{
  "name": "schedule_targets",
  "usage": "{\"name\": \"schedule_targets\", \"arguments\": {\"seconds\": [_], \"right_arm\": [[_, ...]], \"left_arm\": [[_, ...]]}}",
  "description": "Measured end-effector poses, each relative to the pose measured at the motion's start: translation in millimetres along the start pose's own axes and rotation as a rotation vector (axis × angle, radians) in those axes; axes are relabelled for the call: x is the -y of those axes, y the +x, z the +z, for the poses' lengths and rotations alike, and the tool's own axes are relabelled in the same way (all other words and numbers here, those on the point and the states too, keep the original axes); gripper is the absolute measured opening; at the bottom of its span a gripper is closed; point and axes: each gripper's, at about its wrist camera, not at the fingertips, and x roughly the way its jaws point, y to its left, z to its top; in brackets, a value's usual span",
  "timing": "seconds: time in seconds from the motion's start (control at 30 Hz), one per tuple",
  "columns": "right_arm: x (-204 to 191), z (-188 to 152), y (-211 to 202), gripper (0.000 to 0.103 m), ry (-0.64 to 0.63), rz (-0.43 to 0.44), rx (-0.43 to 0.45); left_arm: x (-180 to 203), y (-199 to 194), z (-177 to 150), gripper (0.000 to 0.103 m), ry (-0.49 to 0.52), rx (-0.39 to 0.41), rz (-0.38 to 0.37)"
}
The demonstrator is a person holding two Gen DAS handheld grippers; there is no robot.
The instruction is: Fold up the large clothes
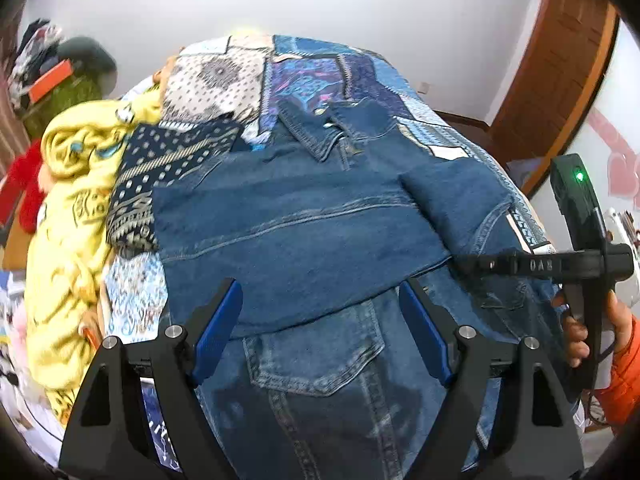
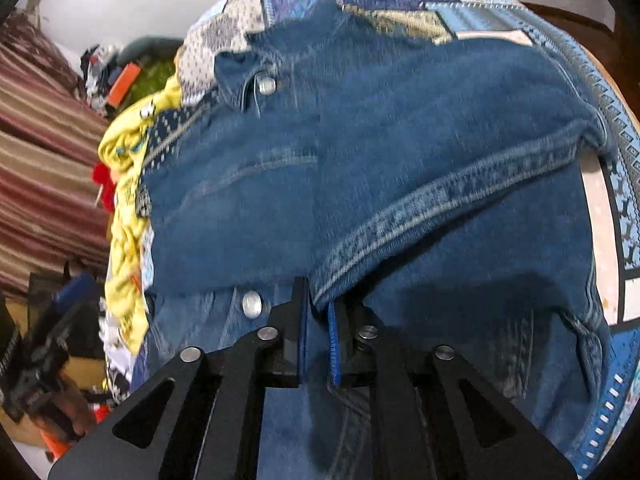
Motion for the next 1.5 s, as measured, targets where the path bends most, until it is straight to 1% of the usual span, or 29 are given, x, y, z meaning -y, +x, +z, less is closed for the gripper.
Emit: {"name": "schedule_targets", "arguments": {"seconds": [0.07, 0.1, 0.13, 0.2, 0.3, 0.37, 0.43, 0.53, 0.63, 0.73, 0.8, 0.87, 0.9, 0.97, 1.0, 1.07, 1.1, 1.13, 1.17, 1.2, 1.27, 1.33, 1.43, 1.5], "right_arm": [[2, -4, -3, 0.027, -0.013, 0.009, -0.023], [5, -6, -7, 0.042, -0.016, 0.012, -0.032], [8, -9, -12, 0.052, -0.017, 0.013, -0.033], [11, -15, -26, 0.054, -0.041, -0.008, 0.007], [15, -23, -51, 0.055, -0.112, -0.085, 0.078], [19, -26, -67, 0.059, -0.144, -0.138, 0.136], [28, -27, -81, 0.069, -0.15, -0.198, 0.191], [49, -30, -100, 0.071, -0.133, -0.263, 0.261], [70, -30, -106, 0.071, -0.087, -0.31, 0.281], [89, -27, -102, 0.072, -0.044, -0.339, 0.268], [98, -26, -98, 0.072, -0.021, -0.342, 0.254], [107, -25, -92, 0.072, 0.001, -0.332, 0.238], [109, -26, -92, 0.072, 0.006, -0.325, 0.232], [114, -27, -87, 0.072, 0.013, -0.31, 0.219], [115, -26, -85, 0.072, 0.013, -0.306, 0.216], [115, -26, -81, 0.072, 0.009, -0.301, 0.21], [116, -24, -77, 0.072, 0.007, -0.294, 0.208], [117, -25, -74, 0.072, 0.004, -0.285, 0.199], [118, -24, -68, 0.072, -0.001, -0.279, 0.179], [120, -23, -58, 0.072, -0.006, -0.285, 0.143], [120, -26, -50, 0.076, -0.031, -0.309, 0.136], [110, -29, -45, 0.081, -0.089, -0.347, 0.142], [95, -32, -34, 0.082, -0.165, -0.44, 0.128], [89, -33, -31, 0.083, -0.181, -0.471, 0.132]], "left_arm": [[13, -1, 8, 0.08, 0.038, 0.008, 0.001], [19, -2, 12, 0.08, 0.055, 0.012, -0.001], [26, -2, 17, 0.08, 0.072, 0.015, -0.005], [43, 0, 26, 0.08, 0.105, 0.017, -0.021], [67, 6, 39, 0.08, 0.149, 0.015, -0.038], [89, 13, 48, 0.08, 0.195, 0.01, -0.051], [108, 21, 57, 0.08, 0.244, 0.002, -0.056], [138, 38, 68, 0.08, 0.315, -0.011, -0.063], [165, 62, 76, 0.08, 0.358, -0.055, -0.099], [188, 92, 78, 0.079, 0.399, -0.108, -0.125], [200, 114, 74, 0.069, 0.43, -0.15, -0.135], [209, 137, 69, 0.051, 0.459, -0.212, -0.147], [212, 147, 67, 0.049, 0.469, -0.23, -0.14], [214, 165, 64, 0.039, 0.473, -0.248, -0.123], [213, 169, 63, 0.038, 0.461, -0.252, -0.133], [206, 172, 68, 0.031, 0.414, -0.242, -0.164], [203, 172, 70, 0.028, 0.393, -0.236, -0.168], [200, 170, 74, 0.023, 0.375, -0.228, -0.17], [196, 163, 79, 0.016, 0.352, -0.205, -0.177], [194, 156, 84, 0.011, 0.34, -0.176, -0.171], [184, 134, 96, 0.01, 0.317, -0.099, -0.151], [171, 112, 108, 0.01, 0.287, -0.046, -0.16], [150, 84, 120, 0.01, 0.274, 0.04, -0.109], [132, 70, 120, 0.01, 0.243, 0.064, -0.093]]}}
